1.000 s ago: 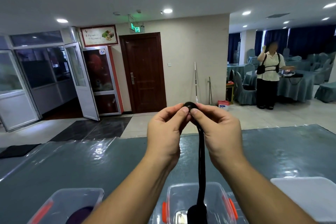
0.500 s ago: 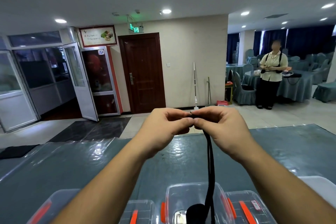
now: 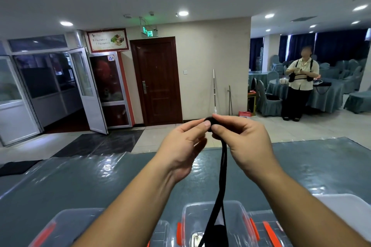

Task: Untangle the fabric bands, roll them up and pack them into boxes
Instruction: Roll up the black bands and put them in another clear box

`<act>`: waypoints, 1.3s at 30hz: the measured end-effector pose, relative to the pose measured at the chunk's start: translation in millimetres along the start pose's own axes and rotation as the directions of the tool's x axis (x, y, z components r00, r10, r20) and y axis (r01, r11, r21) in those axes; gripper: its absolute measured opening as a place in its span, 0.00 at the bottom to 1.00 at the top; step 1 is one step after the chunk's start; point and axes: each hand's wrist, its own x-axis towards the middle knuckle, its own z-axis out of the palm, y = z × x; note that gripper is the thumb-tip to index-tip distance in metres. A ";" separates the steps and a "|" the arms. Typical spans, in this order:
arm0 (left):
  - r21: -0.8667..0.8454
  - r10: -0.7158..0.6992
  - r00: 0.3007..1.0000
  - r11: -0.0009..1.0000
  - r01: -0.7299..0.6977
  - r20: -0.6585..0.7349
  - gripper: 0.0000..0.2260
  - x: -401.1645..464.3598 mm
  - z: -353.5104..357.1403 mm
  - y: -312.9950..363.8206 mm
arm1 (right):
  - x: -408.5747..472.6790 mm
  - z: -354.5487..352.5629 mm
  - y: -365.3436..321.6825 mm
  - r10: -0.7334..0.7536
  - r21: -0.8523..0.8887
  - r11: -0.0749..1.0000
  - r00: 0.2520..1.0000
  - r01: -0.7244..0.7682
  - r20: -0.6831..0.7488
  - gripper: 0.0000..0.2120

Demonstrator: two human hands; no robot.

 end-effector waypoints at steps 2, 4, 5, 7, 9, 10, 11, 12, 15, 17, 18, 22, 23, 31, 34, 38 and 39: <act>0.173 0.007 1.000 0.985 -0.008 0.008 0.06 0.7 -6.3 5.3 | 2.6 -7.3 -2.7 0.014 -0.078 0.997 0.998 -0.009 0.064 0.14; 0.355 0.037 0.998 0.933 -0.053 0.050 0.06 1.0 -11.4 14.1 | 4.0 -14.2 -6.8 0.030 -0.174 0.985 0.986 -0.001 0.161 0.14; 0.438 0.053 0.996 0.895 -0.081 0.076 0.06 0.4 -13.1 18.5 | 4.5 -16.1 -8.5 0.035 -0.222 0.975 0.977 0.013 0.211 0.14; 0.551 0.079 0.990 0.824 -0.131 0.116 0.06 -0.7 -14.9 26.1 | 5.7 -17.0 -11.1 0.058 -0.243 0.970 0.967 0.003 0.246 0.14; 0.588 0.102 0.986 0.793 -0.159 0.129 0.06 0.2 -15.3 30.2 | 5.6 -14.7 -10.0 0.074 -0.141 0.989 0.981 -0.049 0.180 0.13; 0.559 0.109 0.986 0.813 -0.163 0.128 0.06 1.3 -15.2 29.9 | 4.9 -13.1 -8.6 0.065 -0.087 0.995 0.990 -0.054 0.123 0.12; 0.495 0.114 0.986 0.855 -0.158 0.120 0.07 1.9 -13.7 28.9 | 3.8 -11.1 -7.0 0.044 -0.042 0.998 0.997 -0.041 0.068 0.10; 0.407 0.118 0.988 0.901 -0.150 0.103 0.09 2.0 -11.7 27.2 | 2.4 -9.2 -5.1 0.025 -0.002 1.000 0.999 -0.025 0.032 0.09; 0.124 0.112 0.992 0.985 -0.119 0.060 0.10 -1.0 -1.5 20.7 | -0.7 -2.4 -5.0 -0.013 0.098 0.995 1.000 0.013 -0.001 0.10; -0.015 0.091 0.994 0.996 -0.090 0.063 0.08 -3.7 4.0 17.0 | 1.2 -0.9 -9.1 -0.021 0.134 0.991 1.000 0.023 -0.017 0.10; -0.043 0.086 0.994 0.996 -0.084 0.062 0.07 -3.7 5.0 16.5 | 3.5 -1.6 -11.1 -0.020 0.131 0.991 1.000 0.022 -0.016 0.09; 0.299 0.123 0.991 0.945 -0.133 0.051 0.06 -2.3 -1.4 26.1 | 11.7 -12.1 -16.0 -0.019 -0.048 0.999 0.996 0.024 0.088 0.09; 0.427 0.146 0.986 0.889 -0.166 0.080 0.06 -1.8 -4.9 30.6 | 12.6 -14.4 -18.9 -0.016 -0.108 0.994 0.991 0.030 0.131 0.10; 0.334 0.187 0.977 0.918 -0.211 0.105 0.08 1.1 -5.6 35.2 | 14.1 -9.6 -21.2 0.004 -0.089 0.996 0.995 0.005 0.102 0.06; 0.146 0.152 0.985 0.976 -0.163 0.084 0.08 -1.0 -0.4 29.5 | 12.0 -8.6 -24.1 -0.010 -0.120 0.992 0.992 0.025 0.123 0.06; -0.008 0.080 0.994 0.997 -0.080 0.079 0.06 -4.3 4.5 23.8 | 16.4 -15.8 -27.4 0.010 -0.246 0.969 0.983 0.035 0.181 0.06; -0.010 0.063 0.994 0.998 -0.062 0.085 0.06 -4.7 4.5 23.0 | 17.6 -17.8 -28.2 0.010 -0.302 0.952 0.978 0.055 0.210 0.06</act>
